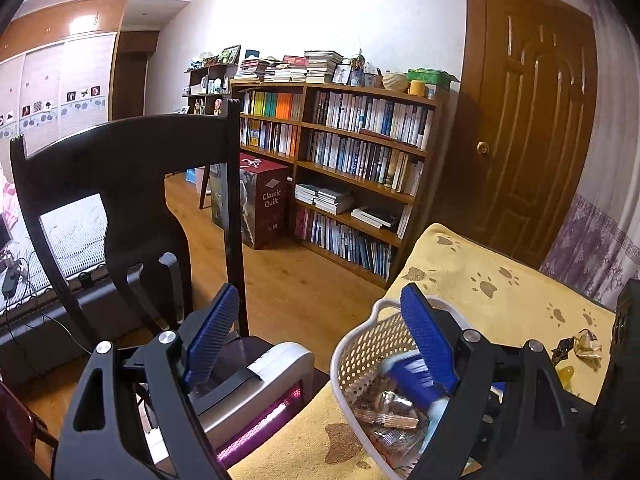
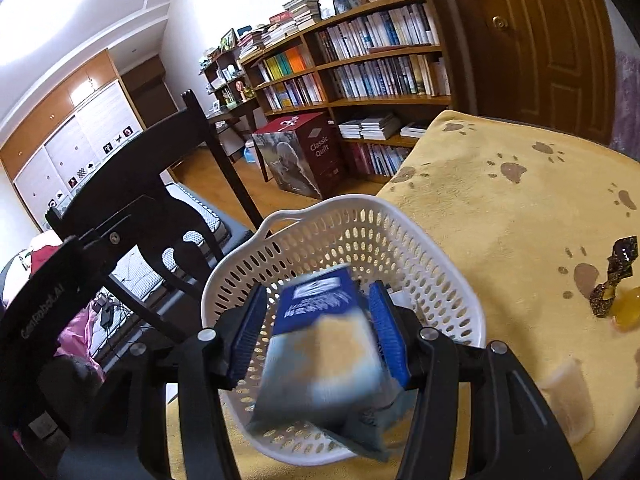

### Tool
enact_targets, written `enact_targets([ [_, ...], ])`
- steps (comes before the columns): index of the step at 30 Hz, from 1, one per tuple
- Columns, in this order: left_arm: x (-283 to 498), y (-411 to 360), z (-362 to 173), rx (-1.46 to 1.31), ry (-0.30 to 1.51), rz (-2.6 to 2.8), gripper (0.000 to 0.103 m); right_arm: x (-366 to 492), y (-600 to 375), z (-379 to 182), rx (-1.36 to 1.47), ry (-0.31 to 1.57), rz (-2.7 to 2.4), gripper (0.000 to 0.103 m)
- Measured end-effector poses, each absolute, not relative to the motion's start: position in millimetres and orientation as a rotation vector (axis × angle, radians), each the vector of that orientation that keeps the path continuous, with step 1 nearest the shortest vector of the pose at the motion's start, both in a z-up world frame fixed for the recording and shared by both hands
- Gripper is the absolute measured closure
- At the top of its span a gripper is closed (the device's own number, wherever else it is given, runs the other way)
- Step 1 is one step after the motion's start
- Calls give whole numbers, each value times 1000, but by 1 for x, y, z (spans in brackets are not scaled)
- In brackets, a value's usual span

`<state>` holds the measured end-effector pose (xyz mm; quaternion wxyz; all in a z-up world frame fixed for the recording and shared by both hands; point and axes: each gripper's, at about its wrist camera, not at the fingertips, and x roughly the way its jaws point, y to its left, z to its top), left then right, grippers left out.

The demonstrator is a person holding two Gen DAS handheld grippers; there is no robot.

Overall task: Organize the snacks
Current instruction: 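Carry the cracker box into the basket and open the right gripper, then move the right gripper to the yellow jelly cup and close on it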

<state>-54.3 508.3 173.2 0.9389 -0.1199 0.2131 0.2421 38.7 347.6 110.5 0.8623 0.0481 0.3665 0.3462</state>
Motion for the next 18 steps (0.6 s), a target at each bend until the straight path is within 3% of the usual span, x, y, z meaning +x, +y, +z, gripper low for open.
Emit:
enact_targets([
  [11, -52, 496, 173, -221, 441, 464, 18, 27, 302, 121, 126, 686, 661, 49],
  [14, -53, 488, 175, -203, 434, 449, 11, 31, 280, 117, 140, 678, 602, 49],
  [18, -53, 476, 177, -176, 432, 421, 10, 38, 250, 113, 178, 684, 537, 49],
])
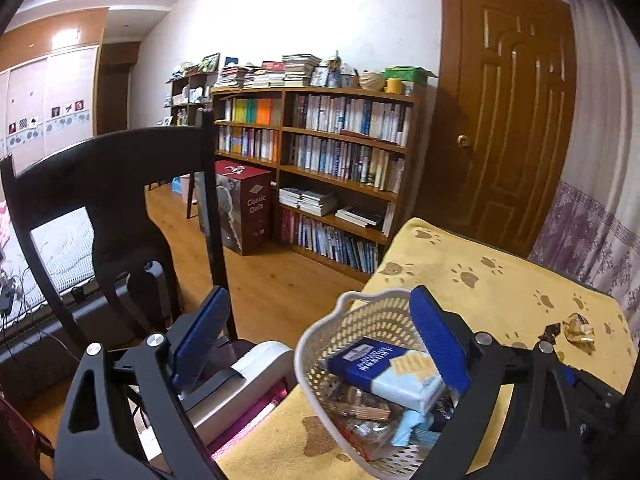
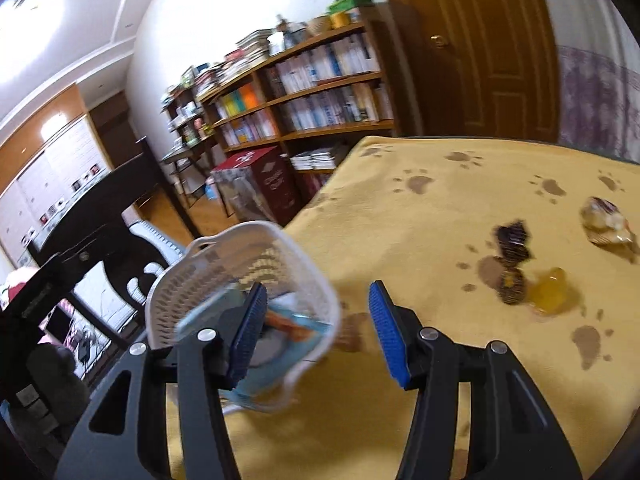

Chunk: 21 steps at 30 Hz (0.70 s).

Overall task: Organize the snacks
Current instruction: 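Move the right gripper to the yellow jelly cup and close on it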

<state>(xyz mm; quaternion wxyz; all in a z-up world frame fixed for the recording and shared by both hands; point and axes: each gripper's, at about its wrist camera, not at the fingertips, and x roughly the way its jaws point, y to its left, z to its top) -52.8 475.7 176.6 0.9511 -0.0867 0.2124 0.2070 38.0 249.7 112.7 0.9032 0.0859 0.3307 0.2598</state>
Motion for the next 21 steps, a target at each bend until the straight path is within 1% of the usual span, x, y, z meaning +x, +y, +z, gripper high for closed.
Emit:
enact_targets([
  [3, -54, 467, 178, -161, 432, 399, 10, 42, 230, 107, 167, 680, 482, 49],
  [6, -53, 456, 178, -147, 430, 367, 7, 46, 209, 99, 152, 684, 425, 49],
  [12, -52, 434, 175, -103, 438, 332, 6, 62, 155, 80, 217, 715, 305, 49],
  [21, -50, 393, 169, -34, 451, 249, 6, 77, 127, 54, 222, 758, 231, 49],
])
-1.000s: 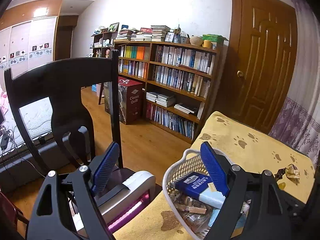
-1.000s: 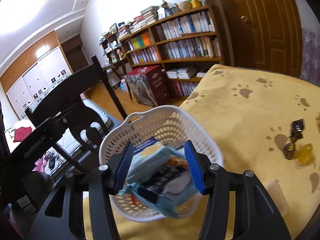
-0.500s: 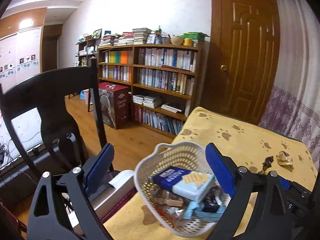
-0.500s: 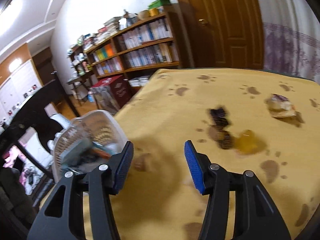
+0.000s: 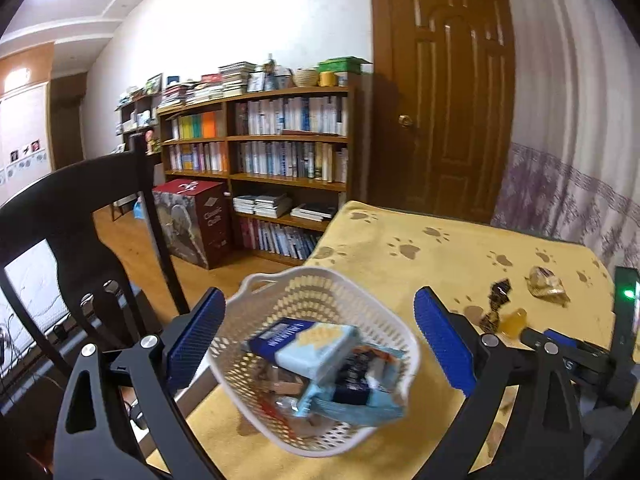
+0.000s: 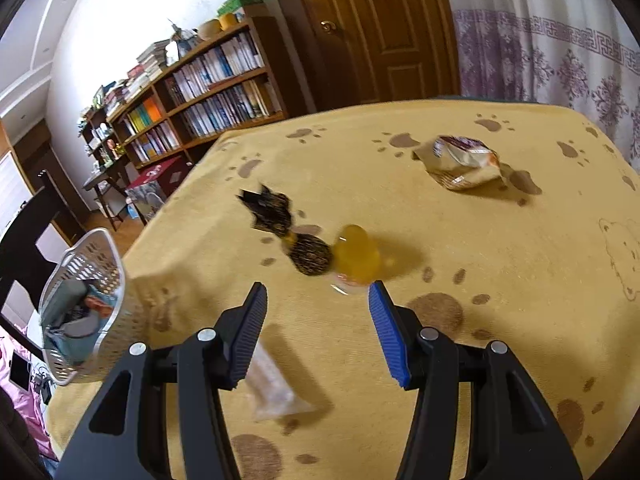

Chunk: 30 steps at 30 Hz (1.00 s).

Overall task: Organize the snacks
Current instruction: 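Move the right gripper to the yellow jelly cup and close on it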

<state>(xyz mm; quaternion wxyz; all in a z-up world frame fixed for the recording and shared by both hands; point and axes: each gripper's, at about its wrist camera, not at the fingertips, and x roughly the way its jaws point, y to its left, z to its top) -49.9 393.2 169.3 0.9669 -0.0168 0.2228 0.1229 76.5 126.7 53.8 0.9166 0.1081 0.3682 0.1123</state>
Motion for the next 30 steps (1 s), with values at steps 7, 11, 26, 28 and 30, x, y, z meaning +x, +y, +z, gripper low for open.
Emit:
enact_targets([
  [7, -48, 358, 158, 31, 467, 170, 6, 94, 119, 38, 223, 794, 185, 49],
  [11, -46, 348, 151, 42, 484, 140, 6, 104, 123, 35, 212, 798, 180, 49],
  [26, -37, 346, 143, 56, 520, 121, 6, 138, 148, 29, 91, 795, 119, 58],
  [28, -35, 344, 142, 48, 528, 108, 6, 142, 147, 26, 92, 809, 113, 62],
  [30, -35, 343, 140, 48, 534, 100, 6, 145, 145, 22, 102, 819, 112, 66],
])
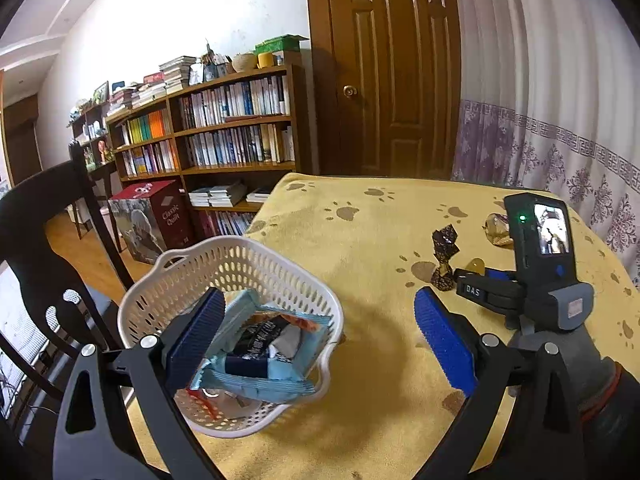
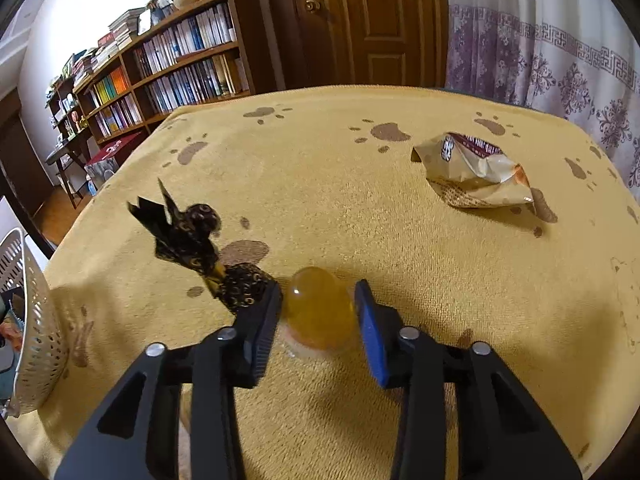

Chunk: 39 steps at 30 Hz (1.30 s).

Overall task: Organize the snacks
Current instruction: 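Move the right gripper to the yellow jelly cup and close on it, then grasp the clear cracker bar packet with the left gripper while the right gripper holds the jelly cup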

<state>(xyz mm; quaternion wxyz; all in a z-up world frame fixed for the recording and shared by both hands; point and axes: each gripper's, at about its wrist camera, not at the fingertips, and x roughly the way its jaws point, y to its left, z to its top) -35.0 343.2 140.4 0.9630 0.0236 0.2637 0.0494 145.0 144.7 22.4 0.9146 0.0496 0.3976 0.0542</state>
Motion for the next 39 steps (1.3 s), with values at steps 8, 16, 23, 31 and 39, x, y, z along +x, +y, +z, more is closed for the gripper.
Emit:
enact_targets([
  [8, -33, 337, 133, 74, 549, 87, 6, 141, 141, 21, 112, 813, 129, 67],
  [16, -34, 326, 126, 95, 565, 53, 6, 122, 125, 20, 133, 806, 135, 67],
  [23, -31, 304, 110, 111, 580, -16, 6, 100, 97, 19, 137, 803, 107, 67],
  [31, -13, 293, 81, 55, 672, -157, 6, 81, 75, 23, 118, 764, 79, 68],
  [39, 14, 271, 59, 114, 729, -215, 6, 82, 67, 18, 175, 773, 106, 68],
])
